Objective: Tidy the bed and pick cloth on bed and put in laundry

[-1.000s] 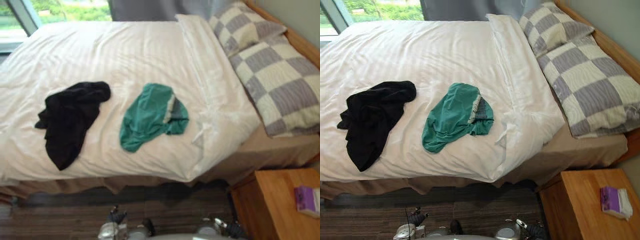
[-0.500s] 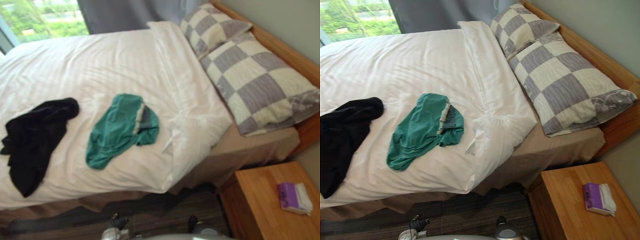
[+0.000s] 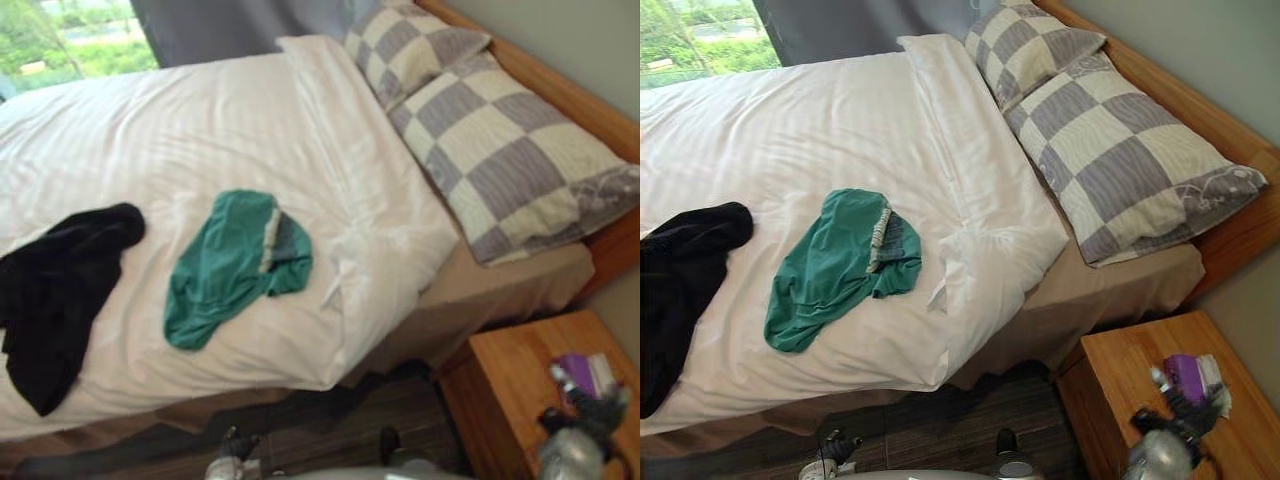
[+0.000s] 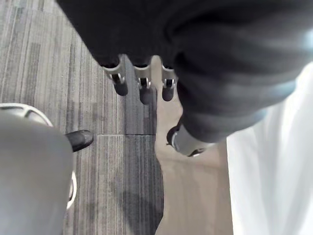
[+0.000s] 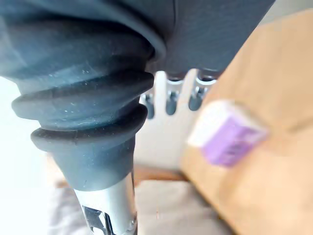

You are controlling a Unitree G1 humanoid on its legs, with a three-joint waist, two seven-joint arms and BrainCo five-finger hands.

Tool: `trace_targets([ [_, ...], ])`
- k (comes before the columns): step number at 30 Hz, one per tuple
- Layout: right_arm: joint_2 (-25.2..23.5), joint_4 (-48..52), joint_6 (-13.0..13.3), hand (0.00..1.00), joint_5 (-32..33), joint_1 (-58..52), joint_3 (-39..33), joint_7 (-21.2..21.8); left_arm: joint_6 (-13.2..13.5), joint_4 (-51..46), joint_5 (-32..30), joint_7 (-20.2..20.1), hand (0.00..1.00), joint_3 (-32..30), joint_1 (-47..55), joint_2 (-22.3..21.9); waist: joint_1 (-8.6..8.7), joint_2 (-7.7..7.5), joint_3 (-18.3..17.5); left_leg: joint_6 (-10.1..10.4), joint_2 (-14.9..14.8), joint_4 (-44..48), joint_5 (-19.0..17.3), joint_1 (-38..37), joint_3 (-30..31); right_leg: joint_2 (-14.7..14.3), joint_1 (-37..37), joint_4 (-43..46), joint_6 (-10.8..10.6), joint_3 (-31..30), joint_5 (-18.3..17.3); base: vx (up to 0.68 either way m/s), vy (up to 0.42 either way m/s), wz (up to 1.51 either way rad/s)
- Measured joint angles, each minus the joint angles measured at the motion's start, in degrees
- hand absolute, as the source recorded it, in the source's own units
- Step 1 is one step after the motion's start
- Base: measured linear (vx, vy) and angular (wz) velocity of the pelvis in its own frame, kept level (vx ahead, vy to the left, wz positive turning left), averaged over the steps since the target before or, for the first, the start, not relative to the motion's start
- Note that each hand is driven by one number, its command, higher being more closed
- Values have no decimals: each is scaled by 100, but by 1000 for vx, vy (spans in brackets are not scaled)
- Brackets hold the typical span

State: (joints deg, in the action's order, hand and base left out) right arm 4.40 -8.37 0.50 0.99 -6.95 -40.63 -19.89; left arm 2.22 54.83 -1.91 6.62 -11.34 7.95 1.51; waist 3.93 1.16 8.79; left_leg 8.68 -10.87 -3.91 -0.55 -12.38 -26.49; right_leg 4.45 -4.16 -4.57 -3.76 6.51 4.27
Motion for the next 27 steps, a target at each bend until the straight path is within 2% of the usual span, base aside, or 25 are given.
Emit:
trace_targets([
  [3,664,464,89,0,-618,334,277,5,25,-15,-49,-20,0,88,23,56,-7,-17,-44,-17,28,-8,12,83,203,45,-64,-59,-5,170,2,-43,-10,31],
  [5,1225,538,138,0,-909,602,756,36,53,-25,-49,-25,0,122,38,68,-13,-17,-66,-34,57,-12,25,145,331,71,-72,-54,-9,288,0,-17,-7,30],
  [6,1556,540,157,0,-1143,850,1219,144,62,-25,-53,-29,0,130,53,84,-27,-10,-117,-62,79,-18,46,191,397,93,-79,-46,-15,335,4,5,0,18],
  [7,1616,540,160,0,-1192,902,1311,164,64,-25,-53,-29,0,136,53,89,-29,-9,-117,-65,83,-18,48,194,409,97,-82,-43,-15,345,4,8,1,22],
  [9,2009,542,262,0,-1569,1197,2320,496,89,-29,-81,-30,0,199,51,125,-88,-33,-112,-95,116,-20,70,213,584,149,-167,-29,-46,506,-18,-7,5,32],
  [10,2036,541,281,0,-1608,1221,2443,535,90,-34,-91,-30,0,209,50,126,-113,-39,-117,-96,119,-20,70,215,600,154,-175,-27,-52,527,-22,-6,6,30],
  [12,2157,514,354,0,-1812,1500,3273,793,97,-84,-101,-30,0,235,52,166,-196,-68,-126,-136,164,-24,101,286,742,204,-183,0,-95,650,-52,-5,6,29],
  [13,2176,494,366,0,-1871,1587,3444,849,98,-83,-101,-30,0,235,53,168,-198,-69,-126,-148,177,-30,111,304,774,221,-177,15,-102,686,-57,-4,10,37],
  [18,2516,-130,490,0,-2182,2554,4836,1298,102,-82,-99,-18,0,343,139,337,-355,-121,-93,-234,329,-75,173,410,951,377,-153,61,-139,854,-66,-10,31,19],
  [21,2599,-445,533,0,-2183,2980,5261,1425,96,-64,-99,-11,0,435,257,441,-388,-195,-28,-274,378,-108,230,562,1080,421,-51,79,-157,954,-56,-33,9,22],
  [22,2622,-552,538,0,-2184,3168,5375,1504,95,-56,-95,-6,0,443,267,448,-453,-217,17,-298,395,-112,275,680,1111,443,63,113,-166,982,-49,-45,3,20],
  [25,2745,-912,542,0,-2193,3615,5577,1649,100,-59,-88,2,0,448,269,452,-520,-226,200,-350,447,-116,376,924,1291,505,206,153,-183,1138,-30,-62,4,34],
  [27,2767,-963,543,0,-2204,3740,5630,1667,99,-63,-84,7,0,460,327,449,-504,-212,273,-378,483,-121,415,1037,1398,543,250,153,-197,1243,-21,-29,4,26],
])
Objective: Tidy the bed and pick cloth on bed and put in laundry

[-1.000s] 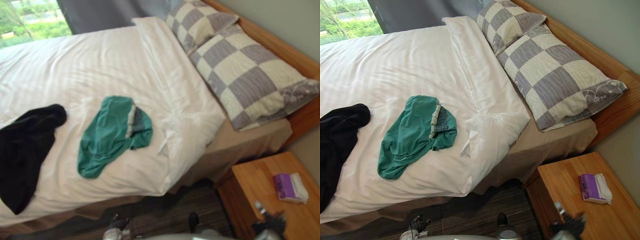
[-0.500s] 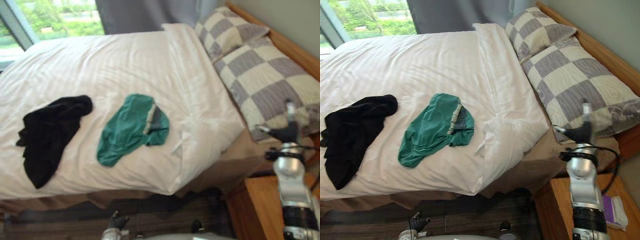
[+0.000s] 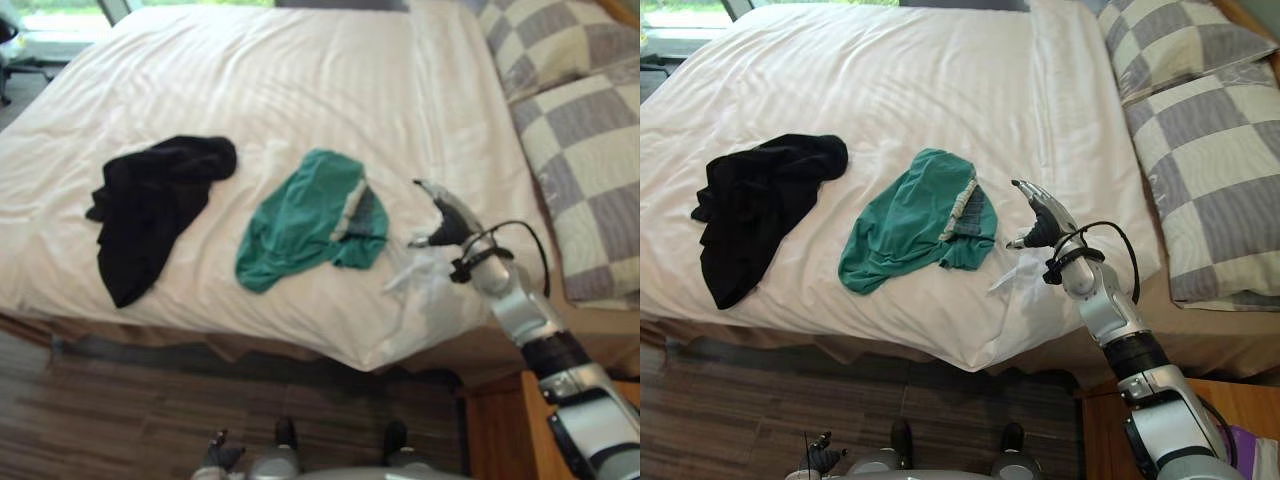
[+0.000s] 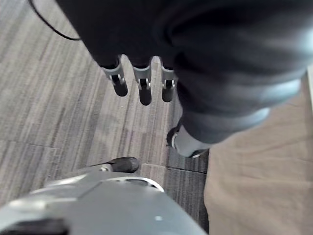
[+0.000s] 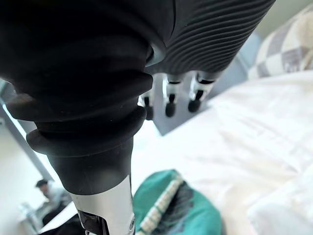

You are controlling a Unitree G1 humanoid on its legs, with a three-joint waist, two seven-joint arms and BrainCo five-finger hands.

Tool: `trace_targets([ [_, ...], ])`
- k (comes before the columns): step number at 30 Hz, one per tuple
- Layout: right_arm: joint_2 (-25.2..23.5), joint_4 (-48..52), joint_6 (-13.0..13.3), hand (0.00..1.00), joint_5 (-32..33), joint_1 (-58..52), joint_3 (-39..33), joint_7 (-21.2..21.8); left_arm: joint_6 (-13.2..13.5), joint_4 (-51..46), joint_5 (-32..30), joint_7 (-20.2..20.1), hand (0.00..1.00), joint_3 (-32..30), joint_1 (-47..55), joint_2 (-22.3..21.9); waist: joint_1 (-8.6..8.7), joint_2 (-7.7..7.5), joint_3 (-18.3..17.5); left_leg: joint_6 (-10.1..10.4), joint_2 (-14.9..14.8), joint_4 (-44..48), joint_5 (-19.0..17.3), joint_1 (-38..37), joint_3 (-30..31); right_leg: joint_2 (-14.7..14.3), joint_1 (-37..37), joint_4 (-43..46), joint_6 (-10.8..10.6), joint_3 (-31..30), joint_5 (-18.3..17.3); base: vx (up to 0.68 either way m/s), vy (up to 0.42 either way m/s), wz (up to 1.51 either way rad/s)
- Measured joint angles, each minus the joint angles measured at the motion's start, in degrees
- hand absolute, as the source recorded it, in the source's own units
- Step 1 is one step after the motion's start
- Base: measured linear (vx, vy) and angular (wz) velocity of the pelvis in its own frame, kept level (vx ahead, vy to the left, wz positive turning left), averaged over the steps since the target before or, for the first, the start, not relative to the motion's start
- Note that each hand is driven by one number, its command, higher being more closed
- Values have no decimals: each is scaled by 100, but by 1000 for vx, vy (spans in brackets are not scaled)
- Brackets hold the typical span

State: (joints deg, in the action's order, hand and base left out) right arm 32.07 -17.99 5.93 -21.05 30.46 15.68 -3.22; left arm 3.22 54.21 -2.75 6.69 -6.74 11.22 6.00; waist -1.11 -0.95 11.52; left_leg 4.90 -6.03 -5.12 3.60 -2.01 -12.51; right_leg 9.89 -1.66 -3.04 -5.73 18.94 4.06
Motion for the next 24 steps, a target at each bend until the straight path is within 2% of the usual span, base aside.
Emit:
trace_targets([
  [5,37,-123,-5,0,-157,69,27,88,40,-23,45,-1,0,29,70,2,23,-9,210,-34,85,-11,24,143,-9,82,171,0,-43,-12,60,-8,9,1],
  [11,401,-219,-10,0,-426,13,30,106,116,-70,46,-1,0,43,33,2,66,11,497,-87,138,-4,62,374,-34,133,413,-3,-48,-45,138,0,0,0],
  [16,669,-200,-8,0,-660,-231,-56,102,121,-67,43,-2,0,143,11,28,71,39,526,-87,143,11,62,551,-136,137,660,1,-54,-170,183,2,0,-9],
  [20,708,-74,39,0,-727,-468,-195,95,130,-64,42,-8,0,235,-5,46,187,86,638,-87,152,31,61,605,-179,147,738,3,-61,-217,201,-3,4,-7],
  [21,727,-73,66,100,-756,-548,-197,127,146,-65,42,-11,0,253,-15,60,190,89,640,-86,147,49,60,659,-199,145,809,17,-58,-254,204,-23,1,-7],
  [24,922,-76,162,100,-767,-671,-93,305,163,-59,40,-16,0,282,-113,96,164,123,690,-87,139,110,57,763,-200,151,920,75,-56,-287,206,-5,0,-2],
])
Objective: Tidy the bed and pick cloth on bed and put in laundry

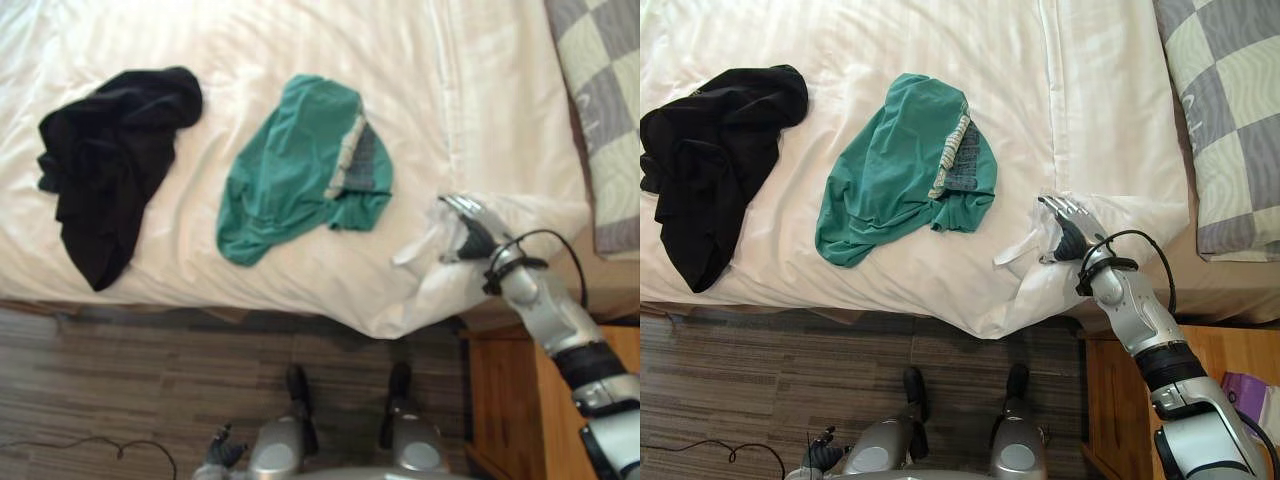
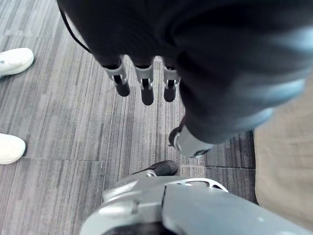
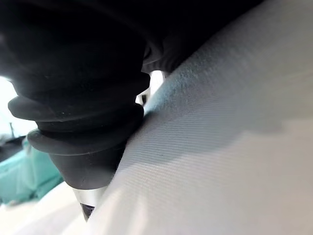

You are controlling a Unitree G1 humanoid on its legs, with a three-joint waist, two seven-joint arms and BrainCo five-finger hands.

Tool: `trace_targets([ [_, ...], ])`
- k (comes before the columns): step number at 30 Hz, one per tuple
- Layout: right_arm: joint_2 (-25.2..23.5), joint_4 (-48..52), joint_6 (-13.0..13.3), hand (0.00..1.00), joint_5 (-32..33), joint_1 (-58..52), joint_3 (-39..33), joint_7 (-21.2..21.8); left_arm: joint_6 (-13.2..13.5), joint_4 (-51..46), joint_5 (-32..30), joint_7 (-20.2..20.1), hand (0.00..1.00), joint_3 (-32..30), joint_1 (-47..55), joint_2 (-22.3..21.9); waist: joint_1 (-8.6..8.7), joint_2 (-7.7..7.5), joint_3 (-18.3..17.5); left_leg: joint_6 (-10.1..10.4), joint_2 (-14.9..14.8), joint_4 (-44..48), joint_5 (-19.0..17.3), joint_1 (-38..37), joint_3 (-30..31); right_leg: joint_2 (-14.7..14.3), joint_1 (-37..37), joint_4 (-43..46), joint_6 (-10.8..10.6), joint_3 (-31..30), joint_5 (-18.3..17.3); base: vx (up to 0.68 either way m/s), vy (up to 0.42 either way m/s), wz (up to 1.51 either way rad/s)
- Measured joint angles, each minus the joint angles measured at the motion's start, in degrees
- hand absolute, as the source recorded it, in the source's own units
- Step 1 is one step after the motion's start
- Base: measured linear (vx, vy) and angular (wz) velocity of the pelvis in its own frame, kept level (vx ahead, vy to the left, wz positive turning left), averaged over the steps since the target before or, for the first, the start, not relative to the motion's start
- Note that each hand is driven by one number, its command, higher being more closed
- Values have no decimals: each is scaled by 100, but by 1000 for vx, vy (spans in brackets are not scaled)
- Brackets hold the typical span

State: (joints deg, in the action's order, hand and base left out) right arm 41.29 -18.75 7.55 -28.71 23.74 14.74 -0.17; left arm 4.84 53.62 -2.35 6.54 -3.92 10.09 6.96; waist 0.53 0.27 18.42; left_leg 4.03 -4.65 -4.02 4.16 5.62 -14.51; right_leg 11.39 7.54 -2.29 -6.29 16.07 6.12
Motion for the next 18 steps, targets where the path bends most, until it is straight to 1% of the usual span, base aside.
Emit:
trace_targets([
  [3,163,-14,100,100,-1,7,155,273,9,-1,0,-4,0,115,-18,36,7,9,22,0,-4,12,0,-2,-1,-1,-1,7,2,-7,1,0,0,0],
  [6,212,-16,107,100,-18,23,227,414,8,1,-5,-22,0,218,-47,108,1,9,22,0,-7,15,0,-15,-3,-2,-12,7,6,-11,5,0,0,0],
  [10,212,-13,112,100,-16,29,351,431,8,20,-20,-23,0,220,-52,110,-4,8,21,0,-18,15,0,-39,-17,-11,-29,7,9,-22,7,0,0,0],
  [15,213,13,131,100,-12,-102,316,428,4,38,-67,-26,0,219,-62,115,9,4,19,2,-30,13,-1,-126,-48,-21,-97,7,13,-46,10,-1,-4,-3],
  [18,255,323,119,100,6,-415,36,411,4,38,-120,-30,0,216,-67,118,11,-2,16,4,-34,13,-3,-174,-77,-23,-126,7,18,-76,14,-18,0,-4],
])
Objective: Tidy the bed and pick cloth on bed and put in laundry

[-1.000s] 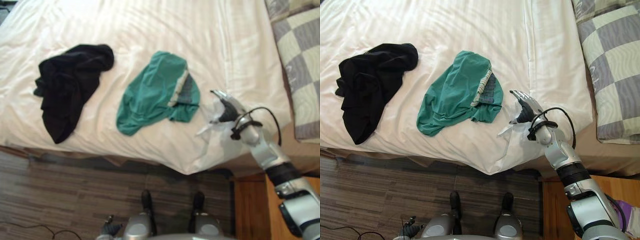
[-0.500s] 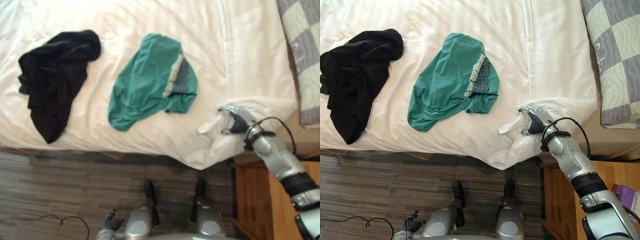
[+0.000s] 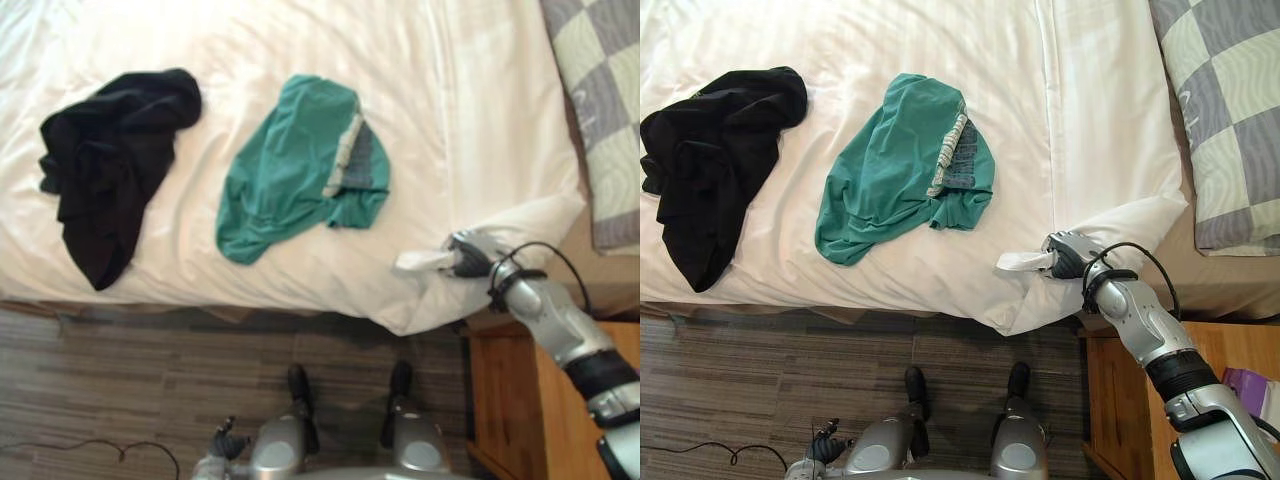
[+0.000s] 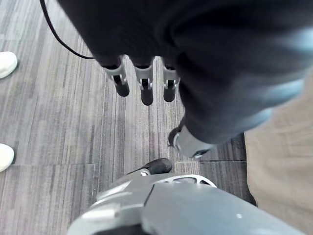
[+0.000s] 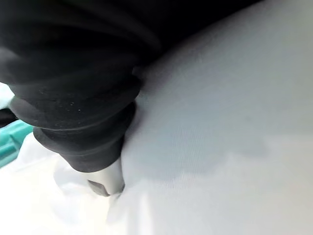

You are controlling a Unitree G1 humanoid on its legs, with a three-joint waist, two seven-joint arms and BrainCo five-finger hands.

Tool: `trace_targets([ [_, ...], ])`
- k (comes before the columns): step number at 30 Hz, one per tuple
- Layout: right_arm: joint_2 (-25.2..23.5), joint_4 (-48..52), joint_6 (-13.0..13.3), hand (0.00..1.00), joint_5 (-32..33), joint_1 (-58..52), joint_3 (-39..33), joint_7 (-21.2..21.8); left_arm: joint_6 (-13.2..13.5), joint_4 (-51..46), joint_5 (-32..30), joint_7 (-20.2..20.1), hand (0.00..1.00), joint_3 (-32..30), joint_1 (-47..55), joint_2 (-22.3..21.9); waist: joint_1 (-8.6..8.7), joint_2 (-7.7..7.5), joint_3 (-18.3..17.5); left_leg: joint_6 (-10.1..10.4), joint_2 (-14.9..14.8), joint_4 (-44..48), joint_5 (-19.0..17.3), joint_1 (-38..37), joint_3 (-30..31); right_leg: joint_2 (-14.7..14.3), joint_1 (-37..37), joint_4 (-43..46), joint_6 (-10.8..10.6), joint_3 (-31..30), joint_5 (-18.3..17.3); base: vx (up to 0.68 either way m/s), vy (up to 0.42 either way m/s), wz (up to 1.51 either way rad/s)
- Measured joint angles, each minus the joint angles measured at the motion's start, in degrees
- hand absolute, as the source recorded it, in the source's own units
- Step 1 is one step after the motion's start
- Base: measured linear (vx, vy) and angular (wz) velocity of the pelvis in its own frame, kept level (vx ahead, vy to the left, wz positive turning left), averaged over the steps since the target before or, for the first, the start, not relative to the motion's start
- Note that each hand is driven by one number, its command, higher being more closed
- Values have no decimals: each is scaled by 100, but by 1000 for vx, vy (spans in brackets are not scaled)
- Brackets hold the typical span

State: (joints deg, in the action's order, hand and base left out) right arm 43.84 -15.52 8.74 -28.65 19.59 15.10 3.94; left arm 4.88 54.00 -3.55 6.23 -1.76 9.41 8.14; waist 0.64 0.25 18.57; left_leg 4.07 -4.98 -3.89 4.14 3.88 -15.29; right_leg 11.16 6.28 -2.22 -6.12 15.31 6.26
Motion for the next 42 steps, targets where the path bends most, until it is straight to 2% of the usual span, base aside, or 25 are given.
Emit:
trace_targets([
  [5,-79,393,-13,100,326,-972,-1188,-139,-7,5,-5,-1,0,-20,-11,5,61,-49,-28,-2,3,-1,-12,-91,-151,-5,2,-1,-2,-154,26,-26,6,-14],
  [6,-243,392,-30,0,460,-1213,-1551,-242,-10,10,-4,-1,0,-50,-9,4,129,-76,-44,-2,2,-3,-15,-117,-176,-6,-7,-1,-2,-169,27,-14,3,-11],
  [7,-384,393,-32,0,515,-1345,-1765,-279,-12,15,-4,-1,0,-74,-5,5,173,-92,-63,1,1,-6,-19,-137,-193,-10,-10,-1,-2,-188,26,-9,-1,-18],
  [10,-1243,341,-63,0,874,-2019,-2511,-524,-34,43,-5,-1,0,-167,-5,5,313,-187,-311,26,-12,-7,-75,-219,-309,-34,-10,-10,-4,-311,25,3,-8,-24],
  [12,-2007,214,-193,0,1030,-2378,-2938,-641,-64,69,-8,0,0,-275,-7,-5,374,-245,-432,36,-13,-9,-143,-402,-456,-45,-106,-45,-5,-444,24,12,-8,-31],
  [15,-3061,-186,-351,0,1448,-2792,-3428,-973,-97,202,-64,12,0,-360,-3,-41,459,-243,-712,35,-13,-25,-211,-521,-568,-32,-143,-118,-39,-543,0,-2,-8,-23],
  [19,-3905,-488,-419,0,1780,-3013,-3795,-1222,-193,277,-65,33,0,-543,-2,-122,497,-212,-809,76,5,-138,-250,-771,-720,-41,-305,-206,-68,-653,15,-2,-7,-18],
  [21,-4069,-631,-469,0,1977,-2994,-4003,-1349,-204,277,-64,41,0,-550,-2,-139,461,-196,-886,77,-4,-138,-266,-819,-784,-54,-329,-209,-60,-691,21,-6,-14,-11],
  [23,-4195,-898,-709,0,2330,-2970,-4440,-1546,-221,277,-63,45,0,-645,34,-180,467,-184,-918,76,-6,-140,-281,-887,-846,-59,-372,-214,-48,-736,31,8,-22,-10],
  [26,-4236,-870,-827,0,2882,-2984,-4976,-1912,-264,280,-60,50,0,-749,72,-222,499,-155,-935,95,-5,-141,-323,-973,-893,-74,-439,-217,-52,-809,36,6,-19,-16],
  [31,-4212,108,-902,0,3387,-2851,-5659,-2314,-308,278,-58,139,0,-753,76,-226,499,-114,-978,96,-11,-144,-337,-1050,-895,-85,-506,-231,-53,-821,34,-26,-24,-2],
  [32,-4172,337,-860,100,3472,-2745,-5716,-2360,-309,278,-57,142,0,-752,76,-227,498,-111,-980,95,-9,-144,-336,-1055,-882,-82,-506,-231,-54,-811,33,-75,-33,5],
  [36,-3815,809,-495,100,3796,-2144,-5649,-2373,-308,278,-51,137,0,-734,82,-226,467,-111,-1028,94,-2,-150,-335,-1060,-802,-70,-543,-230,-78,-740,14,-57,-29,9],
  [39,-3479,813,-345,100,4043,-1697,-5324,-2265,-305,278,-52,121,0,-722,82,-222,450,-108,-1037,91,18,-155,-331,-1046,-642,-34,-623,-227,-83,-588,9,-33,-24,23],
  [42,-3235,803,-203,100,4472,-1370,-4959,-2100,-296,267,-51,111,0,-711,75,-221,325,-105,-1046,82,37,-155,-323,-1001,-549,-10,-631,-226,-81,-504,11,-24,-14,20],
])
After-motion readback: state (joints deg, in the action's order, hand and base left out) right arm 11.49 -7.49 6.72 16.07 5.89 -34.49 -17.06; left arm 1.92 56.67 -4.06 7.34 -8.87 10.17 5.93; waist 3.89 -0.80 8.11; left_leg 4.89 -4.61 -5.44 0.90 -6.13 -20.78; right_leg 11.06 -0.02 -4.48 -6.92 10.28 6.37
